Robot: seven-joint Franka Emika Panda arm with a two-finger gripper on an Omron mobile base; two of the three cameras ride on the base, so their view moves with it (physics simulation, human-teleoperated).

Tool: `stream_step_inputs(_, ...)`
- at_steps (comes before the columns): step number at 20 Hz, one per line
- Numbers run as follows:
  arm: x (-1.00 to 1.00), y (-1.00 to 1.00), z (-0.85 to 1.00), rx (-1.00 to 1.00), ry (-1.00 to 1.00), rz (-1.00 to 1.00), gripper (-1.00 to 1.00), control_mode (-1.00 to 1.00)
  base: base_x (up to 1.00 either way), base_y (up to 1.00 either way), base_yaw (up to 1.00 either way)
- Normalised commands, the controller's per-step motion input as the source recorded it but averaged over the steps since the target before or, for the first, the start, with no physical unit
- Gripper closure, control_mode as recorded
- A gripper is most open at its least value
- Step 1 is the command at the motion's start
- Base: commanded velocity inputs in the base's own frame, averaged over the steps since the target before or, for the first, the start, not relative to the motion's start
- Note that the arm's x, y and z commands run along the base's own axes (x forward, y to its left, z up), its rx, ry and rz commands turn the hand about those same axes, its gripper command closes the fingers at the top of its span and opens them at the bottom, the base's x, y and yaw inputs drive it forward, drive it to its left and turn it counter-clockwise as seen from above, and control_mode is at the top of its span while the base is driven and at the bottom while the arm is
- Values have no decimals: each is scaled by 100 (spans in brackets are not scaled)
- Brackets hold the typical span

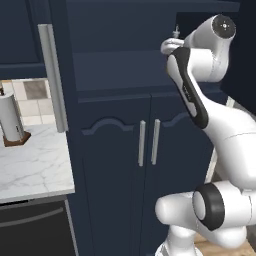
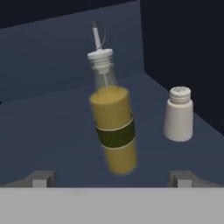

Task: Retrieve the bottle and the shaker from the cabinet and place them next to the mixing bowl on the counter. Then add garlic from the fridge to the mixing bowl.

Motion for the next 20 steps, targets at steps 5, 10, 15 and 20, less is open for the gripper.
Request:
stream_step_inputs(5,0,0,2,-2,-1,0,-100,-100,0,0,0)
stream_step_inputs(10,0,0,15,-16,9,0,-100,-100,0,0,0)
stream_step_inputs(15,12,0,3,-12,11,0,-100,-100,0,0,0)
stream_step_inputs(20,32,0,0,0,2,0,-100,-100,0,0,0)
